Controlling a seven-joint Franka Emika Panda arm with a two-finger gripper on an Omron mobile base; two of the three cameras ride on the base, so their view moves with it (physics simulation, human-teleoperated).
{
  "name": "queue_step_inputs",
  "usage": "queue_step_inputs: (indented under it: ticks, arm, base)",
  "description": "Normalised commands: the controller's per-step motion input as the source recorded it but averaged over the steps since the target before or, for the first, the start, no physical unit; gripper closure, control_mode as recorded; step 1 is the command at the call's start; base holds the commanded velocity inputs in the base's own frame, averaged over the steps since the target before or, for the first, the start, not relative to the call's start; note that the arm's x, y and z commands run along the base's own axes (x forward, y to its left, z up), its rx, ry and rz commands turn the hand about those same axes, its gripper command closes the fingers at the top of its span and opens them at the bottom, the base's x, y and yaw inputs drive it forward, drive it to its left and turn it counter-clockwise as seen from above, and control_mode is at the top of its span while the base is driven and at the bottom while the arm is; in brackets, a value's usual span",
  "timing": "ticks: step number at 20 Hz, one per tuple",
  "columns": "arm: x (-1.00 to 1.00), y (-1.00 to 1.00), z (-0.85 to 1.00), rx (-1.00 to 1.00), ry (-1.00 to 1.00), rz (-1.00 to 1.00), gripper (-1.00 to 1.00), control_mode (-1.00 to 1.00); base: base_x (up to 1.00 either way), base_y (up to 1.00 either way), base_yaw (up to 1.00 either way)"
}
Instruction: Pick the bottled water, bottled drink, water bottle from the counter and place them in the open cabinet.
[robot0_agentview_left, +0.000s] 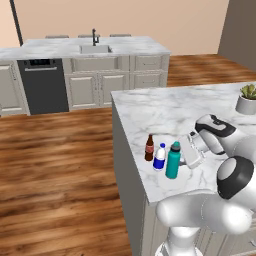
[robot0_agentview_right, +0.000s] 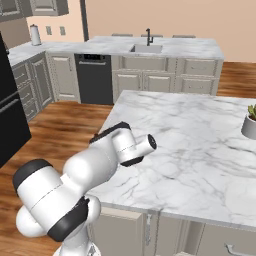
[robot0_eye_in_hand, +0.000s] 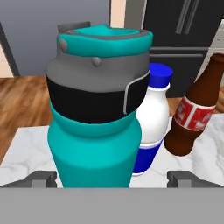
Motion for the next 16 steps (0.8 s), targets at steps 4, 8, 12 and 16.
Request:
queue_step_inputs:
  ticks: [4,8,12,16]
  arm:
    - [0.00,0.14,0.00,0.00,0.00,0.02,-1.00,-1.00]
    - [-0.01,0.07,0.00,0.00,0.00,0.03,-1.00,-1.00]
    - [-0.01,0.01,-0.01,0.00,0.00,0.04,-1.00,-1.00]
    - [-0.01,0.00,-0.01,0.00,0.00,0.05,1.00,-1.00]
  base:
    - [0.00,0.00,0.00]
    - [0.00,0.00,0.00]
    - [0.00,0.00,0.00]
    - [0.00,0.00,0.00]
